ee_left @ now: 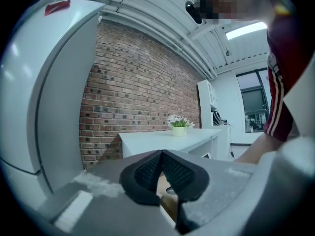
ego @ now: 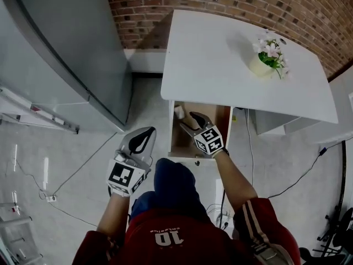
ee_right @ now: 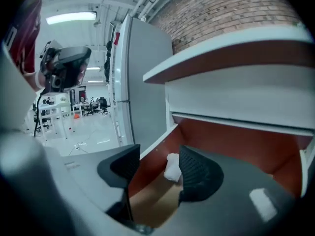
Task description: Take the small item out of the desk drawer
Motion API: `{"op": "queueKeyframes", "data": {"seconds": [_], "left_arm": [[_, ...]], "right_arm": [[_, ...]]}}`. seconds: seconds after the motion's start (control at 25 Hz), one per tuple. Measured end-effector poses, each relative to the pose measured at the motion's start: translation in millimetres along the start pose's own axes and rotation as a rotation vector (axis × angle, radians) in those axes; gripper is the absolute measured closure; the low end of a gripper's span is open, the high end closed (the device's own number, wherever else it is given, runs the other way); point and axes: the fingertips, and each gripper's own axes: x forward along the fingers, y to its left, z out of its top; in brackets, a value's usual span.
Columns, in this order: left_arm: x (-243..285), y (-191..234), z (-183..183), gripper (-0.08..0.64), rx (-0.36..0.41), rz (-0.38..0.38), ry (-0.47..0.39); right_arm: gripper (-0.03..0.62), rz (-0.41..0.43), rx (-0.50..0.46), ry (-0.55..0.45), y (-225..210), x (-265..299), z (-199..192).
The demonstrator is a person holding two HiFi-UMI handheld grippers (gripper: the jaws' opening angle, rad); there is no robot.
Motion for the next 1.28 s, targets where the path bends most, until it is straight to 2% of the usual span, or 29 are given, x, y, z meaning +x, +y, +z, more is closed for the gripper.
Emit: {"op": "queueKeyframes", "data": {"seconds": [0.2,0.48,0.6,0.68,0.92,1.04,1.28], "left_arm": [[15.7,12.0,-32.6,0.557,0.006,0.009,0.007],[28.1,24.9,-49.1,0.557,-0.004,0.006,0.022],[30.0,27.5,-44.9,0.557,-0.017,0.011,0.022],[31.2,29.8,-41.0,0.557,-0.021,0.016,0.031],[15.4,27.6,-12.3,0.557,0.021,0.005,0.068],[3.9,25.3,16.3,0.557,0.01,0.005,0.072],[-20.8,-0.6,77.1,0.557,0.015,-0.047,0.089]], "right_arm": [[0.342,-0.017,-0.022,0.043,-16.6,49.3,-36.7],[0.345,-0.053,0.039,0.134,-28.6,84.9,-74.8],[0.362,-0.067,0.052,0.177,-31.4,87.3,-84.3],[0.42,-0.084,0.047,0.207,-37.3,87.5,-86.7],[0.436,-0.123,0.01,0.204,-30.9,59.7,-53.9],[0.436,-0.127,0.015,0.2,-17.3,35.5,-29.0],[0.436,-0.17,0.013,0.164,3.7,-25.8,30.0]]}}
